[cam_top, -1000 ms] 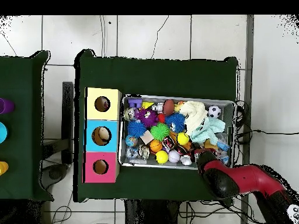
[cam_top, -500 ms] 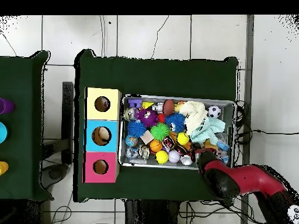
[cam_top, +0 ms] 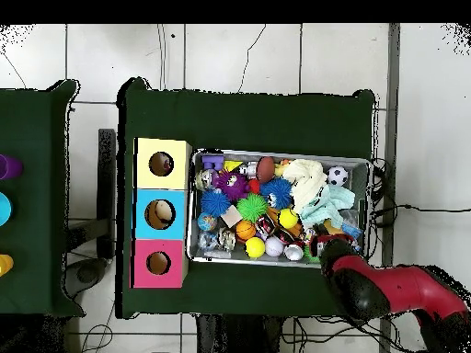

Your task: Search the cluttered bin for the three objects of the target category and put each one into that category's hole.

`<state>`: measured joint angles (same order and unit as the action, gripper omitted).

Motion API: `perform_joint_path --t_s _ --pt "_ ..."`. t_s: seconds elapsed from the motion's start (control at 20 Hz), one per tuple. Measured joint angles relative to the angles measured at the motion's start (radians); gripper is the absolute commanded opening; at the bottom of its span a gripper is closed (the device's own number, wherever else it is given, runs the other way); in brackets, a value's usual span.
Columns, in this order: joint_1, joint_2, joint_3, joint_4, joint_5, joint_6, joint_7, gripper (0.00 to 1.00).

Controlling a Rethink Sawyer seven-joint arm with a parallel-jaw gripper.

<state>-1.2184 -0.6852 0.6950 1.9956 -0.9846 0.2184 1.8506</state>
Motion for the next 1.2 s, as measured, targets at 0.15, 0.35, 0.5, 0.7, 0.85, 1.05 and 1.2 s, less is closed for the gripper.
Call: perform_joint_path --t_s 0.15,0.35,0.5,0.7,0.85,1.05,1.2 --pt "0.0 -0.031 0.001 0.011 0.019 0.0 0.0 0.0" --pt "0.007 -0.04 0.001 0.016 0.02 0.0 0.0 1.0" --pt "0.011 -0.04 0.001 0.017 0.019 0.0 0.0 1.0" --pt "0.011 -0.04 0.001 0.021 0.018 0.0 0.0 1.0" --pt "0.011 -0.04 0.001 0.021 0.018 0.0 0.0 1.0" --pt "0.011 -0.035 0.001 0.021 0.017 0.0 0.0 1.0" --pt "0.011 -0.019 0.001 0.021 0.017 0.0 0.0 1.0"
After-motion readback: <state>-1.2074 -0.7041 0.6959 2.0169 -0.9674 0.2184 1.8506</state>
